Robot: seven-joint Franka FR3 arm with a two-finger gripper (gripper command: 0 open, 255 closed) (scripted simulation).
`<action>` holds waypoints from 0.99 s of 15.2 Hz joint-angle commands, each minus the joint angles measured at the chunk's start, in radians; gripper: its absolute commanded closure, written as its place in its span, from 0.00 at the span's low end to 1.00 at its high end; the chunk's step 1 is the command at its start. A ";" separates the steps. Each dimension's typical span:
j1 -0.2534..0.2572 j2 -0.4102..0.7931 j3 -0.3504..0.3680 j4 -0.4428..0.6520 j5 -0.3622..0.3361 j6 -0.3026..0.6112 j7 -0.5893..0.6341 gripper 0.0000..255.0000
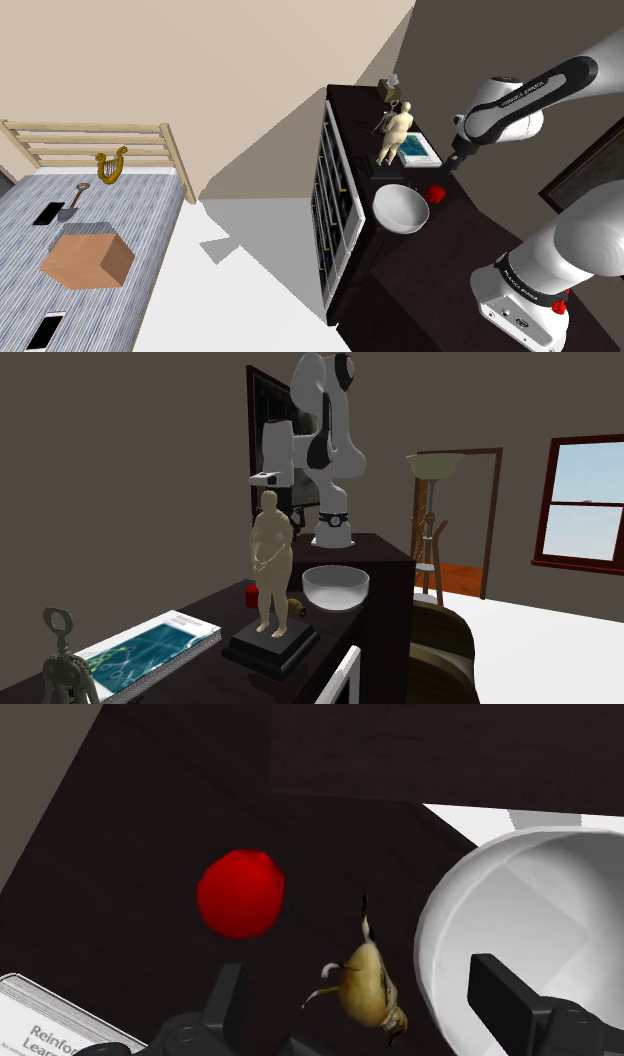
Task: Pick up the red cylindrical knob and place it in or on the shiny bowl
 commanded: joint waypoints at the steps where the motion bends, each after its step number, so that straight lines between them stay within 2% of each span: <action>1: 0.018 0.104 -0.030 0.015 0.093 0.088 -0.089 0.00; 3: 0.021 0.217 -0.024 0.045 0.256 0.159 -0.226 0.00; 4: 0.004 0.272 0.001 0.065 0.349 0.187 -0.303 0.00; 6: -0.074 0.375 0.089 0.111 0.508 0.233 -0.440 0.00; 8: -0.173 0.468 0.185 0.164 0.614 0.273 -0.540 0.00; 9: -0.221 0.512 0.228 0.192 0.652 0.292 -0.579 0.00; 10: -0.245 0.533 0.249 0.206 0.665 0.301 -0.595 0.00; 15: -0.318 0.617 0.333 0.238 0.717 0.359 -0.641 0.00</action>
